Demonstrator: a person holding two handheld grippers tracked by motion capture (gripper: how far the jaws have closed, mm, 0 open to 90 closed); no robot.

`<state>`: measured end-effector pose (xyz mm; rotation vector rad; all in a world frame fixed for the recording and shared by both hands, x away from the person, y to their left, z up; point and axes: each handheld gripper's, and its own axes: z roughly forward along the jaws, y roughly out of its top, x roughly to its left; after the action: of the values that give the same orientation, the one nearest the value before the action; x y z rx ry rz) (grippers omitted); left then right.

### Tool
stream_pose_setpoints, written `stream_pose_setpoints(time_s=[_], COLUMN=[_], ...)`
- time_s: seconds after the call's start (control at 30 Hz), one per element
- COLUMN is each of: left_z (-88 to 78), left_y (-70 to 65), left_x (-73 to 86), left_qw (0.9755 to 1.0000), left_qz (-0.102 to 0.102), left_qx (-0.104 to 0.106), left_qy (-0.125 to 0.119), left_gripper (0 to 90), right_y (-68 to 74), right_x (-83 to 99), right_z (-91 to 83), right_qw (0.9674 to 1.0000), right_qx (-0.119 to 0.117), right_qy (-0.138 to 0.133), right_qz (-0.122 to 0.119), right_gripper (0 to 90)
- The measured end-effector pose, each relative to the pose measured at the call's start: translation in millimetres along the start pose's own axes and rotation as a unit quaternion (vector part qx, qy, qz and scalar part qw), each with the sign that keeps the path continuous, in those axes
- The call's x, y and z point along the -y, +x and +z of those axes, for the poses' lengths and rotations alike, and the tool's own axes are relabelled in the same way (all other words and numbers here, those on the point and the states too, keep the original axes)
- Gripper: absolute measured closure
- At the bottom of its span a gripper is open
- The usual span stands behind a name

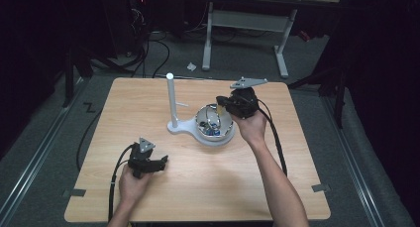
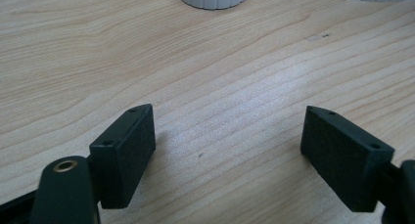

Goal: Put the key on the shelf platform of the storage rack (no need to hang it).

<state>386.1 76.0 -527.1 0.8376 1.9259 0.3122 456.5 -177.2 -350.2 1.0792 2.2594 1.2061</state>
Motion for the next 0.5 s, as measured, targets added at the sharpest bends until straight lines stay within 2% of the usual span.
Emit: stream_pose_setpoints(time_s=[0.03,0.2,0.5], left_z=[0.2,0.1,0.2], left_y=[1.5,0.6,0.6], left_x=[-0.6,-0.2,-0.3], left_qw=[0.9999,1.0000,1.0000], left_qz=[0.012,0.005,0.006], left_qx=[0.005,0.002,0.002], left_qy=[0.000,0.000,0.000], left_gripper=[21.0,21.0,21.0], right_y=[-0.5,-2.7,-9.6], right_x=[1.5,12.4,35.0], right_z=[1.0,5.9,17.1], right_qw=[1.0000,0.9999,0.9991], right_qx=[-0.001,-0.007,-0.008], right_qy=[0.000,0.001,0.032], right_qz=[0.003,0.015,0.028], right_gripper=[89.6,89.5,89.5])
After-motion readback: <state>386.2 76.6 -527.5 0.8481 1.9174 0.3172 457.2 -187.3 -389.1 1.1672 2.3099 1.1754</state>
